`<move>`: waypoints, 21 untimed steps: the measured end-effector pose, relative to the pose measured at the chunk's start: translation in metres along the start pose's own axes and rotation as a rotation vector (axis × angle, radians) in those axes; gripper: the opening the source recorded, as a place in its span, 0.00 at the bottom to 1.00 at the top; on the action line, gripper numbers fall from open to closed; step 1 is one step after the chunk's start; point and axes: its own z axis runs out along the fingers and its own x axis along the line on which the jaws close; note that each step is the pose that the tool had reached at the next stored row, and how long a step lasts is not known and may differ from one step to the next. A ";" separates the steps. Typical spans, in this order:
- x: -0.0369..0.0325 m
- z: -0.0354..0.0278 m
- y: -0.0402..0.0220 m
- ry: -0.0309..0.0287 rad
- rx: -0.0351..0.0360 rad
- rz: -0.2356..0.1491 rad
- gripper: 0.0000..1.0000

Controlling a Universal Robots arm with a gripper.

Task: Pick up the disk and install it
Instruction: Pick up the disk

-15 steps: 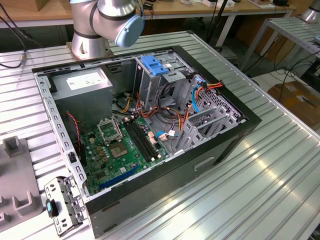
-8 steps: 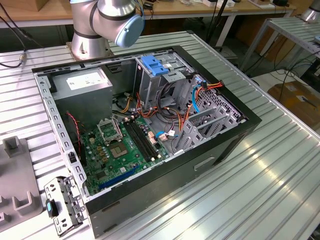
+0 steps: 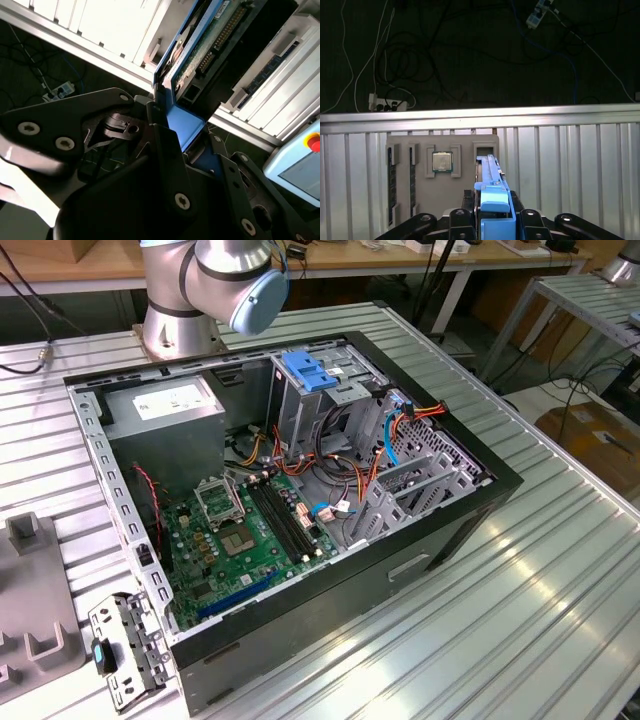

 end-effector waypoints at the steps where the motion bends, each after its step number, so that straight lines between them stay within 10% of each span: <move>1: 0.0000 -0.0010 0.0000 0.0000 -0.0001 0.000 0.37; 21: 0.0000 -0.0147 0.0000 0.0000 -0.0003 0.000 0.37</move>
